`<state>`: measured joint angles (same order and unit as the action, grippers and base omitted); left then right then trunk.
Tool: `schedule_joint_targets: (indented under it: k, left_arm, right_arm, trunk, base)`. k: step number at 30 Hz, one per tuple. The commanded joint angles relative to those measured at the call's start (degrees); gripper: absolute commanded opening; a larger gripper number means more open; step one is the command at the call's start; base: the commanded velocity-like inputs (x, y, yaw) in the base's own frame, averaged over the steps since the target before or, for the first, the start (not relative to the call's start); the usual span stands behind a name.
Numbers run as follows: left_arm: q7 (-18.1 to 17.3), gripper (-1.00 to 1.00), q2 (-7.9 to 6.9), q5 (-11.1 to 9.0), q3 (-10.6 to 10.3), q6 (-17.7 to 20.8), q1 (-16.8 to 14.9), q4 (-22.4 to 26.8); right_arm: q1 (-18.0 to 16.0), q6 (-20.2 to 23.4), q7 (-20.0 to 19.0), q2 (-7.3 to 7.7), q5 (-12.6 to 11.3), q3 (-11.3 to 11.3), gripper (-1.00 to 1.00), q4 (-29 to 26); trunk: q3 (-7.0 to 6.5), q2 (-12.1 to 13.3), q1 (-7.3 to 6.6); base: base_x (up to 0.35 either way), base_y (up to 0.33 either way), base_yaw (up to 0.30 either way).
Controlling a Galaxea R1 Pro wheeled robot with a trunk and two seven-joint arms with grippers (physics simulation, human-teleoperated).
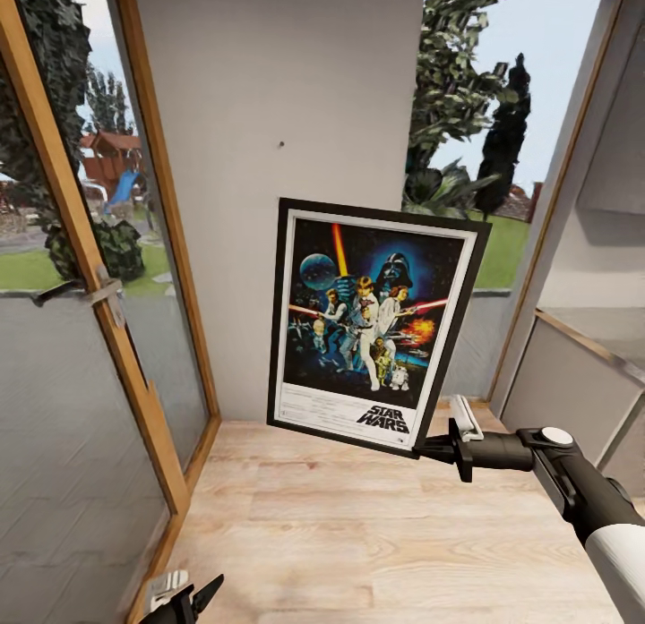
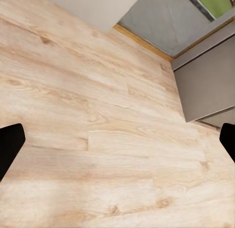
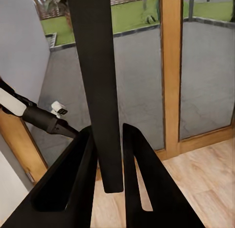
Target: Pick up the poster from the kitchen countertop and hang it on one of the wall nails in the kitchen.
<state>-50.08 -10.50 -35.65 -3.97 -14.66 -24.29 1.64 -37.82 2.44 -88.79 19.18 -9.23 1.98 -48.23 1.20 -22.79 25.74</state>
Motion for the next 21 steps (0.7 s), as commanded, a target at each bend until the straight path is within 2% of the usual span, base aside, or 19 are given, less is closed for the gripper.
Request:
schedule_joint_targets:
  k: [1, 9, 21]
  left_arm:
    - [-0.10, 1.00, -0.02, -0.30, -0.42, -0.36, -0.06, -0.06]
    - [-0.07, 1.00, -0.04, -0.30, -0.43, -0.37, -0.04, -0.06]
    - [-0.02, 1.00, -0.04, -0.30, -0.43, -0.37, -0.05, -0.06]
  right_arm:
    - [-0.07, 0.46, -0.18, 0.06, -0.35, 0.21, -1.00, 0.03]
    - [-0.07, 0.43, -0.20, 0.06, -0.35, 0.21, -1.00, 0.00]
    - [-0.07, 0.37, -0.25, 0.06, -0.35, 0.22, -1.00, -0.02]
  trunk:
    - [0.13, -0.13, 0.04]
    - [0.12, -0.13, 0.04]
    - [0.12, -0.13, 0.04]
  base:
    - [0.019, 0.032, -0.019]
    - [0.081, 0.011, -0.007]
    - [0.307, 0.001, 0.000]
